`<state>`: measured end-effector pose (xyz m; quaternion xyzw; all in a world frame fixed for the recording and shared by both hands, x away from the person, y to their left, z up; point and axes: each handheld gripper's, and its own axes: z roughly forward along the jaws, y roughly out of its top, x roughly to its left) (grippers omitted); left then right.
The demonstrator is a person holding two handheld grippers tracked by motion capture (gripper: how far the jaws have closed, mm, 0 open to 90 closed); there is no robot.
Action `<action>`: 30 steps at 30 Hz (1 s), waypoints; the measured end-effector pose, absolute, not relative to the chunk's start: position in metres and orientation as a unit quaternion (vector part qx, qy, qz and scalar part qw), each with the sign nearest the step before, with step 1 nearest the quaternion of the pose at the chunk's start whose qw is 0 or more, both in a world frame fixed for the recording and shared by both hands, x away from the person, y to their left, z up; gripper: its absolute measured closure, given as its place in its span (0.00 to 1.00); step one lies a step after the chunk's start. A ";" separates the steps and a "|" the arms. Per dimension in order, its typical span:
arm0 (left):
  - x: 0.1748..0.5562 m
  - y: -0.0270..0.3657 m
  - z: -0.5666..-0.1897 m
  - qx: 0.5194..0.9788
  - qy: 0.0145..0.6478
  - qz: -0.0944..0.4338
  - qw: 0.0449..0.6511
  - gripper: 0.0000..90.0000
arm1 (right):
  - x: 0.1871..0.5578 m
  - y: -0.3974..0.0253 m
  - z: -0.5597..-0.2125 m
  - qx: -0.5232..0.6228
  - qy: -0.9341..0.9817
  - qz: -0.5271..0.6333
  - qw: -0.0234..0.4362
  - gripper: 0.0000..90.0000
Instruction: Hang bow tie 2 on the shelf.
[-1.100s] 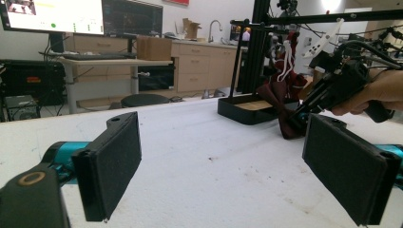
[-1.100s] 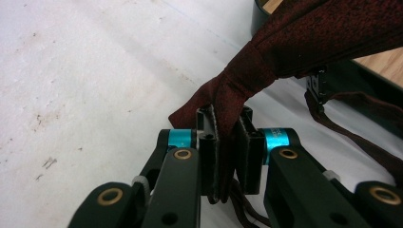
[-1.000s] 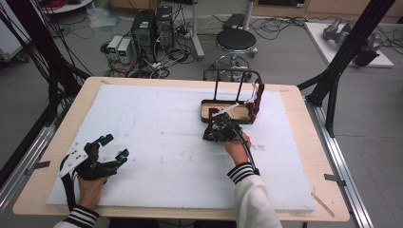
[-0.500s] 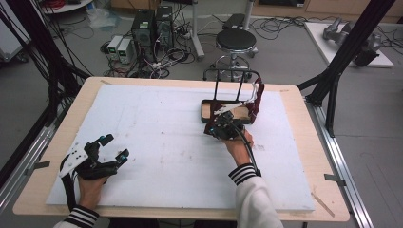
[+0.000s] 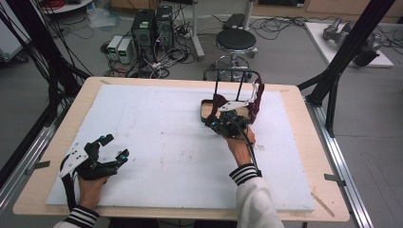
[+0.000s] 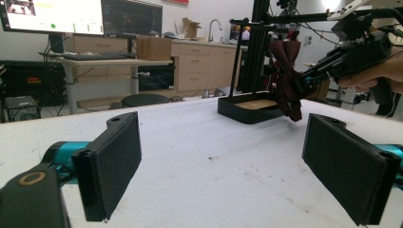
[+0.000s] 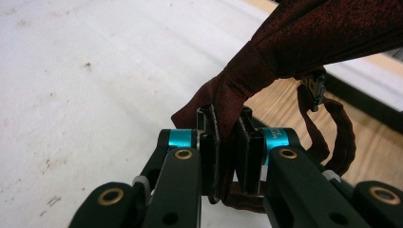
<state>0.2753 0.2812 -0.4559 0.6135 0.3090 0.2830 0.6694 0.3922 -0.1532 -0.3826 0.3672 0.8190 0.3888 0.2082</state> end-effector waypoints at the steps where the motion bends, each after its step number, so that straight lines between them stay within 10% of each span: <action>1: 0.275 0.281 -0.456 0.614 0.309 0.283 0.669 0.15 | 0.392 -0.154 -0.382 0.366 0.817 0.391 0.211 0.92; 30: 0.275 0.281 -0.456 0.614 0.309 0.283 0.669 0.15 | 0.401 -0.151 -0.332 0.352 0.781 0.441 0.268 0.92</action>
